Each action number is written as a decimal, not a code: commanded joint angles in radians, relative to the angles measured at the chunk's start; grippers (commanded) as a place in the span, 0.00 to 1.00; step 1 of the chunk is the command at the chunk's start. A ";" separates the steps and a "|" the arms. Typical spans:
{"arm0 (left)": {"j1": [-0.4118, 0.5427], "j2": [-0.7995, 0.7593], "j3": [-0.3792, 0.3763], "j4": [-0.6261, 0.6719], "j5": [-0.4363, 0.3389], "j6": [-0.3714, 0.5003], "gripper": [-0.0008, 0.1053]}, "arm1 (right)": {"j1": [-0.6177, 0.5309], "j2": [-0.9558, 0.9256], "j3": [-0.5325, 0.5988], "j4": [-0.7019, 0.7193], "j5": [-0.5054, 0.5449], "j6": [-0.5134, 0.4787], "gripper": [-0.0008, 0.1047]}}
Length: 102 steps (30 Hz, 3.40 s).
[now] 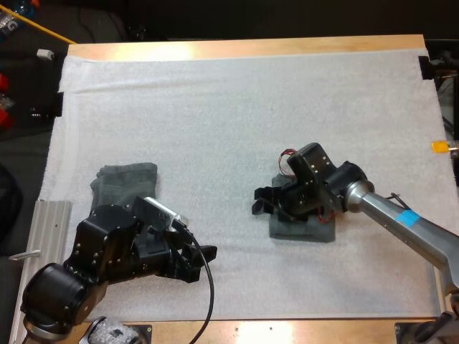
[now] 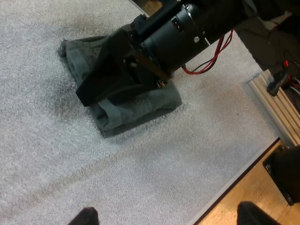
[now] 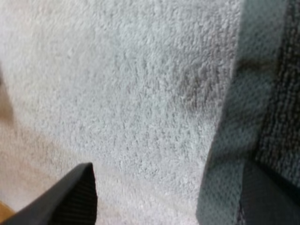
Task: Pick towel from pile, fold and stack
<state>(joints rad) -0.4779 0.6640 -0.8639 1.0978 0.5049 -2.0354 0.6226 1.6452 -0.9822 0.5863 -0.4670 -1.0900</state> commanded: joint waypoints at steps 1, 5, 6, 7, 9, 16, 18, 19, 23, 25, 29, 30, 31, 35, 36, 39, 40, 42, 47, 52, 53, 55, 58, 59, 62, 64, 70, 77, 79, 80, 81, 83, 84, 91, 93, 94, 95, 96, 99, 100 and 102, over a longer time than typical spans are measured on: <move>-0.001 -0.003 -0.003 -0.002 0.008 -0.008 0.56 | 0.001 0.008 -0.004 -0.003 0.009 0.024 0.60; -0.001 -0.003 -0.003 -0.002 0.008 -0.008 0.56 | 0.001 0.041 -0.004 0.000 -0.033 0.037 0.60; -0.001 -0.003 -0.003 -0.002 0.008 -0.008 0.56 | 0.001 0.046 -0.004 -0.001 -0.038 0.037 0.60; -0.001 -0.003 -0.003 -0.002 0.008 -0.008 0.56 | 0.001 0.047 -0.004 -0.003 -0.038 0.033 0.60; -0.001 -0.003 -0.003 -0.002 0.008 -0.008 0.56 | 0.001 0.042 -0.004 -0.004 -0.038 0.028 0.60; -0.001 -0.003 -0.003 -0.002 0.008 -0.008 0.56 | 0.001 -0.073 -0.004 0.024 -0.039 -0.005 0.60; -0.001 -0.003 -0.003 -0.002 0.008 -0.008 0.56 | 0.001 -0.118 -0.004 0.044 -0.017 -0.029 0.60; -0.001 -0.003 -0.003 -0.002 0.008 -0.008 0.56 | 0.001 -0.143 -0.004 0.057 -0.001 -0.042 0.60; -0.001 -0.003 -0.003 -0.002 0.008 -0.008 0.56 | 0.001 -0.265 -0.004 0.155 0.106 -0.102 0.60; -0.001 -0.003 -0.003 -0.002 0.008 -0.008 0.56 | 0.001 -0.318 -0.004 0.208 0.163 -0.130 0.60; -0.001 -0.003 -0.003 -0.002 0.008 -0.008 0.56 | 0.001 -0.430 -0.004 0.304 0.226 -0.186 0.60; -0.001 -0.003 -0.003 -0.002 0.008 -0.008 0.56 | 0.001 -0.453 -0.004 0.321 0.233 -0.193 0.60; -0.001 -0.003 -0.003 -0.002 0.008 -0.008 0.56 | 0.001 -0.483 -0.004 0.342 0.244 -0.200 0.60; -0.001 -0.003 -0.003 -0.002 0.008 -0.005 0.56 | 0.001 -0.602 -0.004 0.430 0.298 -0.216 0.60; -0.001 -0.003 -0.003 -0.002 0.008 -0.005 0.56 | 0.001 -0.623 -0.004 0.448 0.314 -0.216 0.60; -0.001 -0.003 -0.003 -0.002 0.008 0.003 0.56 | 0.001 -0.701 -0.004 0.508 0.344 -0.216 0.60; -0.001 -0.003 -0.003 -0.002 0.008 0.010 0.56 | 0.001 -0.726 -0.004 0.521 0.346 -0.216 0.60; -0.001 -0.003 -0.003 -0.002 0.008 0.020 0.56 | 0.001 -0.766 -0.004 0.534 0.347 -0.216 0.60; -0.001 -0.001 -0.003 -0.048 0.008 0.016 0.69 | 0.001 -0.828 -0.004 0.549 0.352 -0.216 0.60; -0.001 0.057 -0.003 -0.158 0.008 -0.038 0.68 | 0.001 -0.841 -0.004 0.549 0.350 -0.223 0.61; -0.002 0.083 -0.003 -0.180 0.008 -0.048 0.68 | 0.001 -0.841 -0.004 0.552 0.347 -0.224 0.61; -0.004 0.124 -0.003 -0.206 0.010 -0.054 0.68 | 0.001 -0.841 -0.004 0.557 0.334 -0.224 0.61; -0.004 0.212 -0.003 -0.255 0.023 -0.054 0.68 | 0.001 -0.841 -0.004 0.563 0.313 -0.232 0.61; -0.004 0.246 -0.003 -0.272 0.024 -0.054 0.68 | 0.001 -0.841 -0.004 0.563 0.307 -0.238 0.61; -0.004 0.343 -0.003 -0.323 0.030 -0.054 0.68 | 0.001 -0.841 -0.004 0.563 0.305 -0.257 0.61; -0.004 0.394 -0.003 -0.351 0.031 -0.054 0.68 | 0.001 -0.841 -0.004 0.563 0.305 -0.267 0.61; -0.026 0.570 -0.003 -0.442 0.036 -0.054 0.68 | 0.001 -0.841 -0.004 0.563 0.305 -0.299 0.69; -0.146 0.761 -0.003 -0.580 0.051 -0.096 0.68 | 0.001 -0.841 -0.004 0.563 0.305 -0.301 0.73; -0.165 0.802 -0.003 -0.627 0.045 -0.125 0.68 | 0.001 -0.841 -0.004 0.563 0.305 -0.301 0.73; -0.170 0.829 -0.003 -0.655 0.043 -0.148 0.68 | 0.001 -0.841 -0.004 0.563 0.305 -0.301 0.73; -0.171 0.847 -0.003 -0.668 0.043 -0.158 0.68 | 0.001 -0.841 -0.004 0.563 0.305 -0.301 0.73; -0.171 0.894 -0.003 -0.699 0.039 -0.183 0.68 | 0.001 -0.841 -0.004 0.563 0.305 -0.301 0.73; -0.171 0.908 -0.003 -0.707 0.037 -0.188 0.68 | 0.001 -0.841 -0.004 0.563 0.305 -0.301 0.73; -0.182 1.003 -0.005 -0.726 0.060 -0.205 0.68 | 0.001 -0.841 -0.004 0.563 0.314 -0.301 0.73; -0.187 1.020 -0.005 -0.733 0.074 -0.212 0.68 | 0.001 -0.841 -0.004 0.563 0.315 -0.301 0.73; -0.190 1.028 -0.005 -0.736 0.077 -0.212 0.68 | 0.001 -0.841 -0.004 0.563 0.317 -0.301 0.73; -0.192 1.035 -0.005 -0.736 0.077 -0.213 0.68 | 0.001 -0.841 -0.004 0.563 0.321 -0.301 0.73; -0.194 1.038 -0.005 -0.736 0.077 -0.217 0.68 | 0.001 -0.841 -0.004 0.563 0.324 -0.301 0.73; -0.201 1.044 -0.005 -0.741 0.084 -0.251 0.66 | 0.001 -0.841 -0.004 0.563 0.330 -0.301 0.73; -0.209 1.044 -0.005 -0.750 0.084 -0.262 0.65 | 0.001 -0.841 -0.004 0.563 0.330 -0.301 0.73; -0.226 1.044 -0.005 -0.776 0.084 -0.281 0.65 | 0.001 -0.841 -0.004 0.563 0.330 -0.301 0.73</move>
<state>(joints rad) -0.6952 1.7046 -0.8639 0.3350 0.5730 -2.3043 0.6226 0.8128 -0.9822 1.1434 -0.1373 -1.3767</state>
